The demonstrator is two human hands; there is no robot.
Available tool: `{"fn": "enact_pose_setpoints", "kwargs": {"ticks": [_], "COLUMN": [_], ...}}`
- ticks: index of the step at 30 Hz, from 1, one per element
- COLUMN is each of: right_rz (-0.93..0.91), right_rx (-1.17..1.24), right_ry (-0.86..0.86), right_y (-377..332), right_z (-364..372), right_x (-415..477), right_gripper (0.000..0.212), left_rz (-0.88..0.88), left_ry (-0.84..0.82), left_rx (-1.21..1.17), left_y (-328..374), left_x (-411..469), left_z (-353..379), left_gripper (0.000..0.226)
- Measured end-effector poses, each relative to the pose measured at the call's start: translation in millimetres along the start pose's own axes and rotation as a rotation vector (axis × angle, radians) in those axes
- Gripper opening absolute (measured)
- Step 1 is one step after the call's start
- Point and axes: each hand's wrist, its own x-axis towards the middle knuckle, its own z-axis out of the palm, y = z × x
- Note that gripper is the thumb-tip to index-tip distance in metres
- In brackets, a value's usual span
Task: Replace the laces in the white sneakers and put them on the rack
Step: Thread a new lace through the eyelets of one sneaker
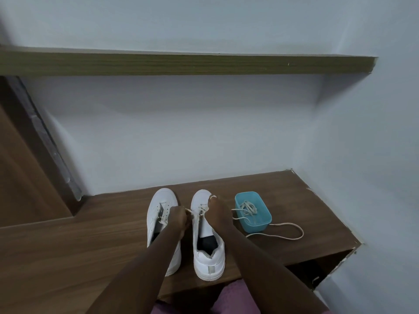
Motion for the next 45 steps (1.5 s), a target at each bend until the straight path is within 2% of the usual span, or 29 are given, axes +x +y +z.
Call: {"fn": "enact_pose_setpoints", "kwargs": {"ticks": [4,6,9,11,13,15,18,19,22,24,26,34,38,40,45], "right_rz": [0.100,0.080,-0.009,-0.067,-0.130,-0.217,-0.286,-0.310,-0.346,-0.337,-0.334,-0.318,-0.333,-0.336,-0.344], "right_rx": [0.035,0.006,-0.058,-0.031,-0.075,-0.232,-0.347,-0.366,-0.401,-0.426,-0.435,-0.469,-0.474,-0.481,-0.495], "right_ry": [-0.061,-0.051,-0.089,-0.142,-0.197,-0.228,-0.221,-0.209,-0.189,-0.186,-0.191,-0.206,-0.200,-0.196,-0.202], "right_y": [3,6,12,20,28,34,38,38,33,30,27,26,24,25,26], "right_z": [1,1,-4,-5,-6,-7,-6,-6,-7,-8,-8,-2,0,1,0], "right_x": [-7,-10,-14,-18,-24,-31,-37,-39,-40,-40,-39,-35,-35,-35,-36], "right_gripper": [0.027,0.033,0.038,0.037,0.041,0.047,0.038,0.035,0.030,0.029,0.029,0.026,0.027,0.027,0.026], "left_rz": [0.074,0.161,0.338,0.500,0.512,0.400,0.265,0.278,0.660,0.596,0.497,0.386,0.263,0.257,0.245], "left_ry": [0.166,0.336,0.680,0.789,0.792,0.689,0.497,0.463,0.352,0.117,0.012,0.143,0.301,0.421,0.450], "left_rx": [-0.277,-0.379,-0.251,-0.111,0.037,0.265,0.558,0.697,1.221,1.370,1.435,1.405,1.156,1.221,1.453], "left_y": [20,35,59,70,73,68,53,49,30,20,13,19,31,45,67], "left_x": [-4,-4,-15,-29,-36,-32,-34,-35,-26,-26,-31,-29,0,-14,-66], "left_z": [-13,-28,-57,-75,-87,-87,-71,-62,-38,-18,-1,-13,-60,-75,-71], "left_gripper": [0.029,0.037,0.037,0.034,0.034,0.036,0.037,0.036,0.028,0.029,0.031,0.027,0.033,0.037,0.039]}}
